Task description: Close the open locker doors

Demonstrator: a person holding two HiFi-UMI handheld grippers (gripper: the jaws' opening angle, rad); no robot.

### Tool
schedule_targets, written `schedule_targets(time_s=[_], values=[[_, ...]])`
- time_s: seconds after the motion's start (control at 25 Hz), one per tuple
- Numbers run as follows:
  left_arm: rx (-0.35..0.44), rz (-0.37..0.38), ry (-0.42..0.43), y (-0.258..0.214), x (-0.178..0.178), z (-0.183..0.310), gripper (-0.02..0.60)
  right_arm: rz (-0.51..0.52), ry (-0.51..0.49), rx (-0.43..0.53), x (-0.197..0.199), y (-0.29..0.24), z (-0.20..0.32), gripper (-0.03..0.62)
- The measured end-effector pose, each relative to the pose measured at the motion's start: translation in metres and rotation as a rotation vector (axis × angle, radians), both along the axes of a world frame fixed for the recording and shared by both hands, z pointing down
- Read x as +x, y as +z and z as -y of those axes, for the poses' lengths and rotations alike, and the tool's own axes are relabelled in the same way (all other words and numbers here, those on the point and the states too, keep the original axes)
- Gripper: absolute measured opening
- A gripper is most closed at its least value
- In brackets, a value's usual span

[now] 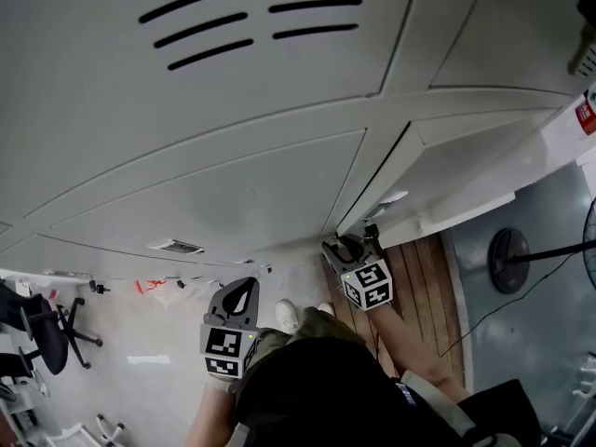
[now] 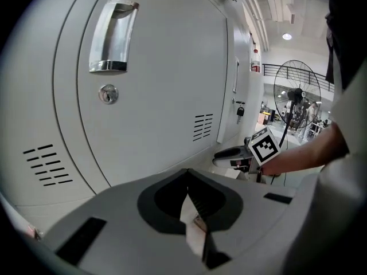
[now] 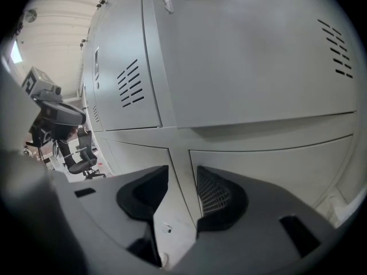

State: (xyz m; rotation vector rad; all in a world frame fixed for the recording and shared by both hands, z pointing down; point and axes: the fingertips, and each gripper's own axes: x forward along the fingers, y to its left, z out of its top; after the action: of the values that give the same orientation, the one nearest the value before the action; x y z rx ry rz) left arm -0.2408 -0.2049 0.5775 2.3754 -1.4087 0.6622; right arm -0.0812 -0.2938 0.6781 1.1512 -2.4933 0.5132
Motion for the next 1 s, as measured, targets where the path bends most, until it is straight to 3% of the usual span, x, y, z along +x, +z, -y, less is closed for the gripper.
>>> schedule_targets(time_s=[0.48,1.0], values=[[0.0,-0.003,-0.02,0.001,-0.007,-0.003,0.008,-0.005,-0.011,-0.008,-0.004,0.004,-0.002,0.166],[0.032,-0.047,0.059,-0.008,0.017,0.004,0.008,0.018,0.024,0.033,0.006,-0.029,-0.022,0.166]])
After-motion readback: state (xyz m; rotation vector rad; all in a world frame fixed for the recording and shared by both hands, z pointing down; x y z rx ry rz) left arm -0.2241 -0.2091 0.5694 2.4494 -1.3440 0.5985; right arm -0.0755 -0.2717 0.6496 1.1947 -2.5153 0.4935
